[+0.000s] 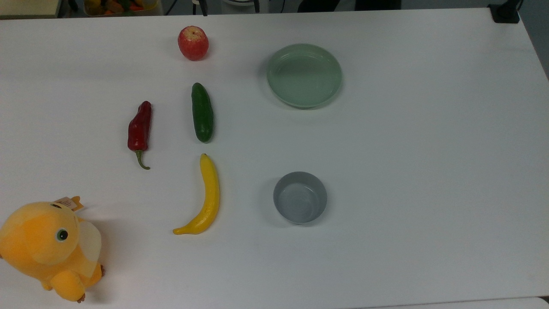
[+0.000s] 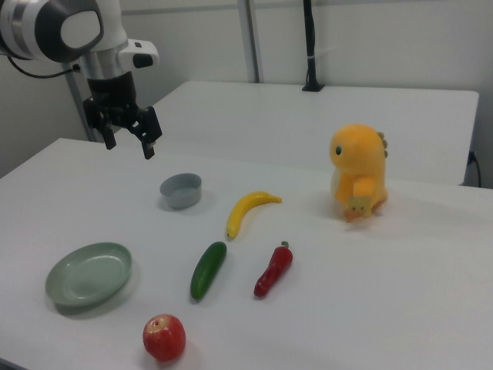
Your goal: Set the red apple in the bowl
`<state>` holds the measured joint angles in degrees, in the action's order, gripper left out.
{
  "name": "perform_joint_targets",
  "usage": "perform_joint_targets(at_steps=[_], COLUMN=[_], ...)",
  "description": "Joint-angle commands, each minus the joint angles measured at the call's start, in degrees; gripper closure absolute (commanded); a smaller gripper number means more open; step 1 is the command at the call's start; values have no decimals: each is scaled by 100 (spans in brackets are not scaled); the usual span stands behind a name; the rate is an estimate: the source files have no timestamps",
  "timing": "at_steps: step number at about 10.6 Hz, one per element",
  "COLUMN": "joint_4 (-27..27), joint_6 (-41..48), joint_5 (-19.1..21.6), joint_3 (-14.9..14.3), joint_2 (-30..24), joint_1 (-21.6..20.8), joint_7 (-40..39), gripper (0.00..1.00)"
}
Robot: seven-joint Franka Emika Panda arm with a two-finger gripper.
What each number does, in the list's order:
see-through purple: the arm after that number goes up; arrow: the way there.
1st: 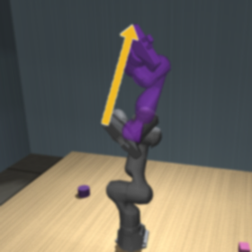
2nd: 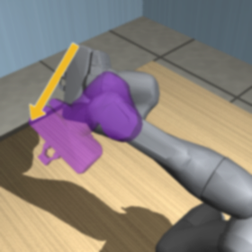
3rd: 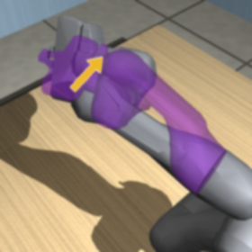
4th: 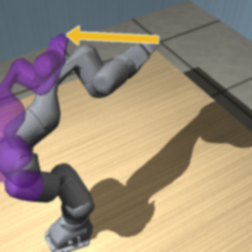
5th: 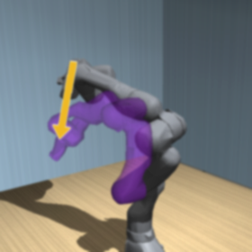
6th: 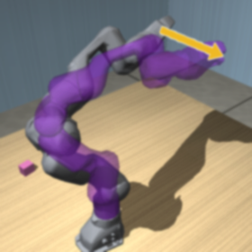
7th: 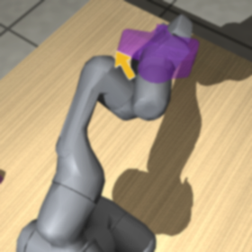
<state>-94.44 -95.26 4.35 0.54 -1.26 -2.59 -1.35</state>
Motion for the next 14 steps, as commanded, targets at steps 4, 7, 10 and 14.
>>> perform_joint_targets(at_steps=[4, 7, 10, 14], joint_4=[-109, -127, -381, -837], joint_6=[-151, -81, 286, 895], joint_5=[-101, -101, -101, -468], joint_3=[-98, -142, -142, -212], joint_2=[-24, -32, -41, -50], joint_1=[-75, -66, -48, 31], joint_7=[-119, -225, -1127, -1745], gripper=[0, 0, 0, 0])
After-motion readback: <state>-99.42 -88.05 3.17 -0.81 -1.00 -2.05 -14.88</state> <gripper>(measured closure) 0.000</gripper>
